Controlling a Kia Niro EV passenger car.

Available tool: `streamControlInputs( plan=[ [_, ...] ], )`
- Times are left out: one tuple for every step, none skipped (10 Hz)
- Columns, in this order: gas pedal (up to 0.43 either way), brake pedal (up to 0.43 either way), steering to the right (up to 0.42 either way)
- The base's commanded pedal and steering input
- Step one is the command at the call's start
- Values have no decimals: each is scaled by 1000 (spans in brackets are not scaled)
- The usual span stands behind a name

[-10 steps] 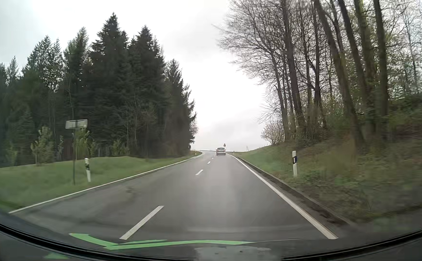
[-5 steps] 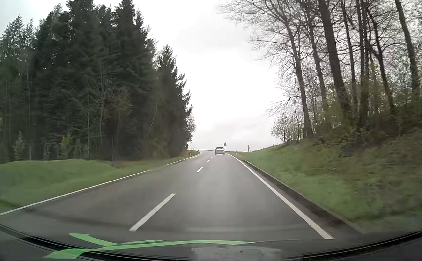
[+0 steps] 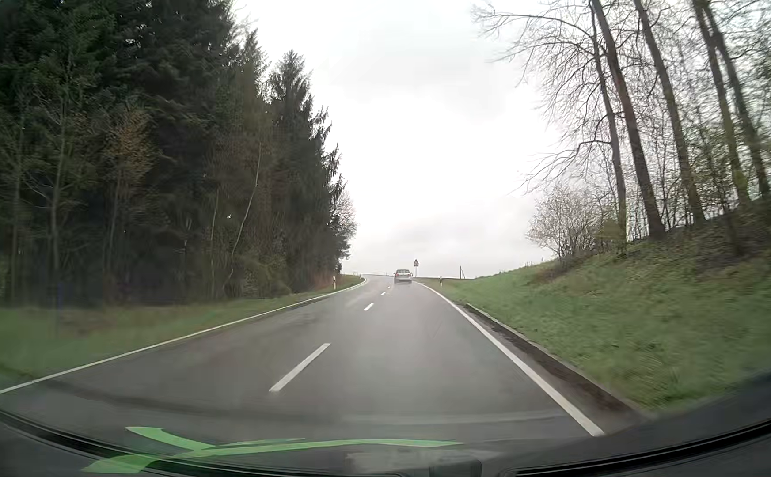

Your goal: Follow the waypoints while adhering to traffic rules and regulations

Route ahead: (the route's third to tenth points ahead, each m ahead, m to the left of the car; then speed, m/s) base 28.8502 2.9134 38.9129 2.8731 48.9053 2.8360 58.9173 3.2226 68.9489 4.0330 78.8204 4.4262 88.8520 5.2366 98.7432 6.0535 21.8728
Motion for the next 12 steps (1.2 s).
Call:
streamControlInputs(
  plan=[
    [299,0,-7],
    [299,0,-8],
    [287,0,-7],
    [287,0,-7],
    [287,0,-7],
    [299,0,-7],
    [311,0,-7],
    [311,0,-6],
    [319,0,-6],
    [339,0,-6],
    [339,0,-5],
    [339,0,-5]
  ],
)
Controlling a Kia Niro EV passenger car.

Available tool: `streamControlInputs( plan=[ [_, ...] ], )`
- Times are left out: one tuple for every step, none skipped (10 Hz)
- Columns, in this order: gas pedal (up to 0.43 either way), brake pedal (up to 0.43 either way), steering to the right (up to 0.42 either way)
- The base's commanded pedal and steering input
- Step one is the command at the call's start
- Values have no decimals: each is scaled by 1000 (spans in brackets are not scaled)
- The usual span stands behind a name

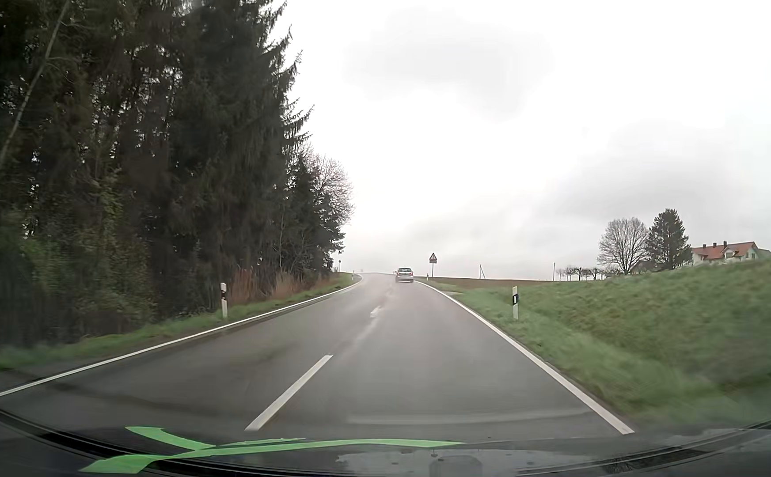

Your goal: Follow the waypoints while adhering to traffic rules and regulations

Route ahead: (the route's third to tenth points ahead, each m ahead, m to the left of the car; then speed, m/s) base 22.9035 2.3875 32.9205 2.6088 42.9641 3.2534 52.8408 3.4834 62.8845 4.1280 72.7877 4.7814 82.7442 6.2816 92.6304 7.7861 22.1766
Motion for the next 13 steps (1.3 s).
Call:
streamControlInputs(
  plan=[
    [339,0,-5],
    [331,0,-5],
    [299,0,-5],
    [268,0,-5],
    [248,0,-5],
    [248,0,-5],
    [248,0,-5],
    [248,0,-5],
    [268,0,-5],
    [287,0,-5],
    [299,0,-5],
    [299,0,-5],
    [299,0,-5]
  ],
)
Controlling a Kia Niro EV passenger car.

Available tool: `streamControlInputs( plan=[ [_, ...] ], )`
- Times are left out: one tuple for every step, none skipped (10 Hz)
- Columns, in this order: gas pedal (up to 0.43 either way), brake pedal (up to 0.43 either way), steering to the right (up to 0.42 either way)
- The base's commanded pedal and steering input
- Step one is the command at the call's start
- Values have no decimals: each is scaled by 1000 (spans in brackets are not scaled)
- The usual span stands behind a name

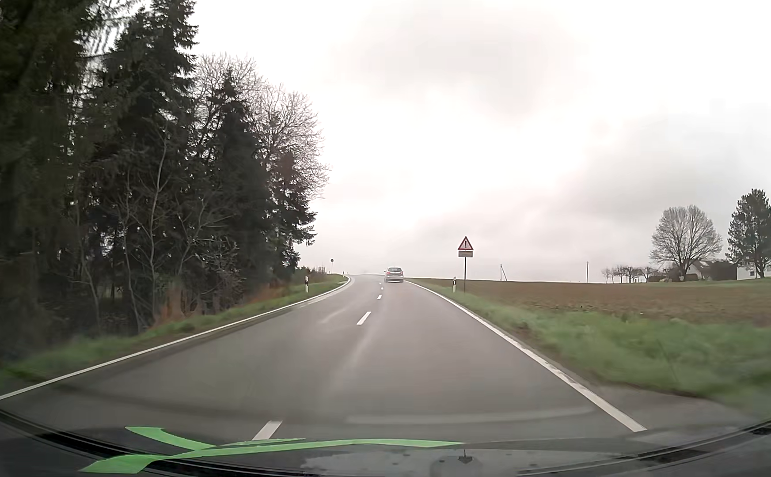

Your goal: Follow the waypoints while adhering to traffic rules and regulations

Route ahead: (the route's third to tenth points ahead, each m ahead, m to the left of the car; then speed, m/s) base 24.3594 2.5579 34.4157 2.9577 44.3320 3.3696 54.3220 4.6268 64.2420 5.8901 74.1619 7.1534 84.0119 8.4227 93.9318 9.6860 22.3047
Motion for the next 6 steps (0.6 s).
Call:
streamControlInputs(
  plan=[
    [260,0,-5],
    [220,0,-6],
    [189,0,-6],
    [169,0,-7],
    [169,0,-8],
    [169,0,-10]
  ],
)
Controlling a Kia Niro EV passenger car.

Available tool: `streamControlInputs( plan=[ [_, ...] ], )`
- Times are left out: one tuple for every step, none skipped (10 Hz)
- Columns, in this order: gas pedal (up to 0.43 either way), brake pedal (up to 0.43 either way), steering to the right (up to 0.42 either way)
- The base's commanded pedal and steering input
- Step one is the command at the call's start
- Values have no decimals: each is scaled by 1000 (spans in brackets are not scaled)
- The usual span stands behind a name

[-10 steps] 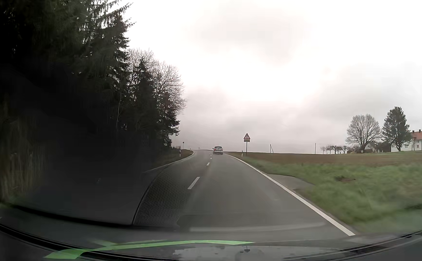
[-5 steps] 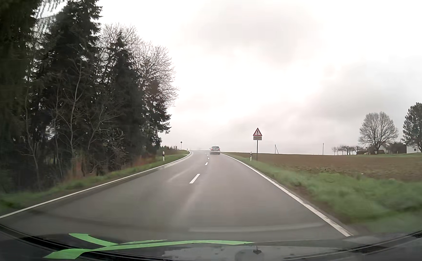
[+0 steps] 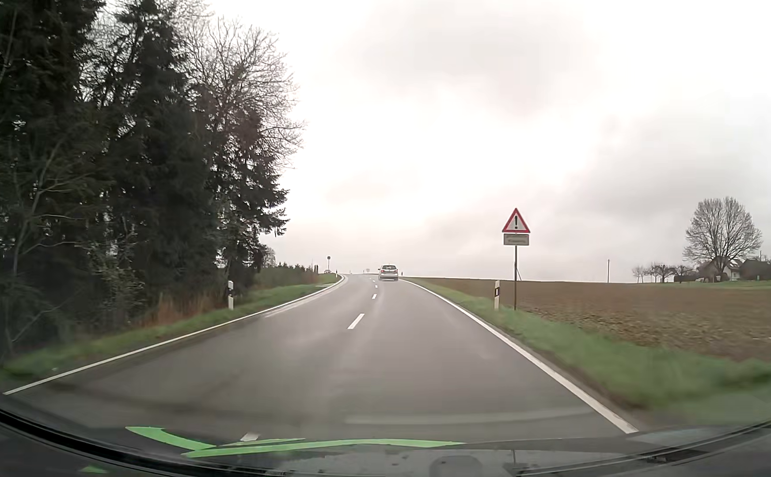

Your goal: Follow the waypoints while adhering to traffic rules and regulations

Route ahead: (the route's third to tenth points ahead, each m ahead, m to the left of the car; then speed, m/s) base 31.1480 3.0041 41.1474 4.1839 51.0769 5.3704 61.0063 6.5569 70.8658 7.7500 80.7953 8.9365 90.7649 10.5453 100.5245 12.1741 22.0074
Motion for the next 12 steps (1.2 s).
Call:
streamControlInputs(
  plan=[
    [169,0,-14],
    [177,0,-14],
    [189,0,-13],
    [197,0,-12],
    [197,0,-12],
    [177,0,-11],
    [150,0,-11],
    [150,0,-11],
    [150,0,-12],
    [150,0,-12],
    [138,0,-11],
    [130,0,-11]
  ],
)
